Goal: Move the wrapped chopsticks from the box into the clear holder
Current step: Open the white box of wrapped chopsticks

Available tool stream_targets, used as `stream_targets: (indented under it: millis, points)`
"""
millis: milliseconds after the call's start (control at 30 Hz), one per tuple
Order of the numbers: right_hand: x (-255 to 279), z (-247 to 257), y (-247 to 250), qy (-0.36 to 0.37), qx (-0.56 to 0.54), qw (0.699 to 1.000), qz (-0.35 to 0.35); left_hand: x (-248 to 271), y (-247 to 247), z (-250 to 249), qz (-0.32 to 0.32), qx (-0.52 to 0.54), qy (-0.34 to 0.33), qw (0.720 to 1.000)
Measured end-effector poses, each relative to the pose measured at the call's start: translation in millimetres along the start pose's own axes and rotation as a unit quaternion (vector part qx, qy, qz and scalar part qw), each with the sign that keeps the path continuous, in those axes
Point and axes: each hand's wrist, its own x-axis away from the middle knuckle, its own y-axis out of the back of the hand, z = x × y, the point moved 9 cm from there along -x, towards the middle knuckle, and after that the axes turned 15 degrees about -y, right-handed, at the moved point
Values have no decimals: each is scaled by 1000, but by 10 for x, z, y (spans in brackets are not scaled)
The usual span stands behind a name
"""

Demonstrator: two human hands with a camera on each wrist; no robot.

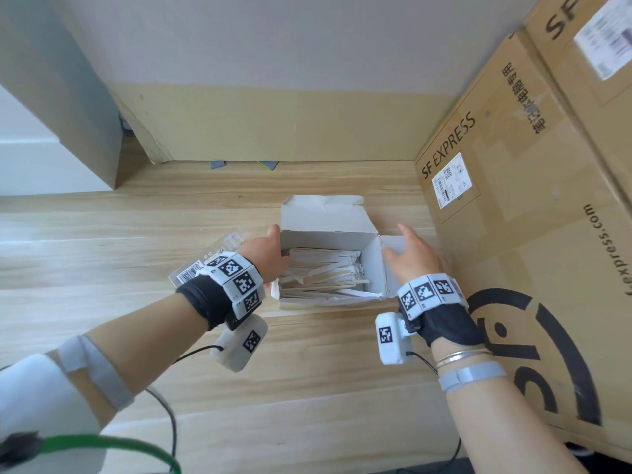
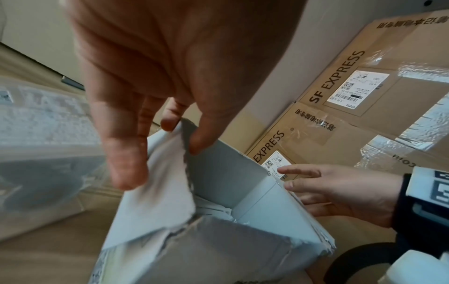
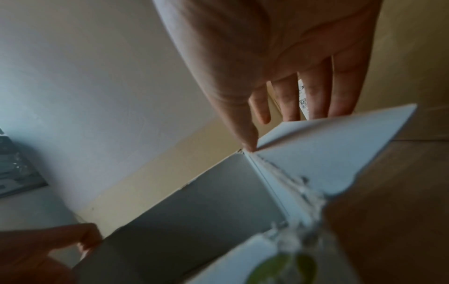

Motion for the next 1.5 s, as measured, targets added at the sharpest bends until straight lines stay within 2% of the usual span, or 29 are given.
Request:
stream_targets:
  millis: [100, 300, 500, 633, 867, 1000, 1167, 1300, 1500]
  points:
    - [11, 2, -168, 7, 18, 1000, 19, -23, -17, -18, -17, 35, 2, 999]
    - [-45, -69, -183, 6, 26, 999, -23, -74, -47, -130, -26, 62, -3, 998]
    - [7, -71, -117, 6, -26, 999, -18, -48, -83, -134, -27, 90, 4, 996]
    - [181, 118, -73, 29, -67, 996, -51, 23, -48, -91, -27, 99, -1, 995]
    - [557, 762, -444, 91, -123, 988, 27, 58, 107, 135, -58, 131, -9, 990]
    - [806, 1141, -621, 115, -148, 981, 49, 67, 294, 345, -93, 101, -12, 990]
    - [899, 1432, -926, 100, -133, 982, 87, 150, 460, 676, -127, 56, -2, 990]
    - [914, 1518, -1136, 84, -91, 985, 121, 175, 444, 941, -104, 36, 27, 994]
    - [945, 1601, -1272, 72, -17, 987, 146, 156, 245, 1134, -39, 104, 39, 993]
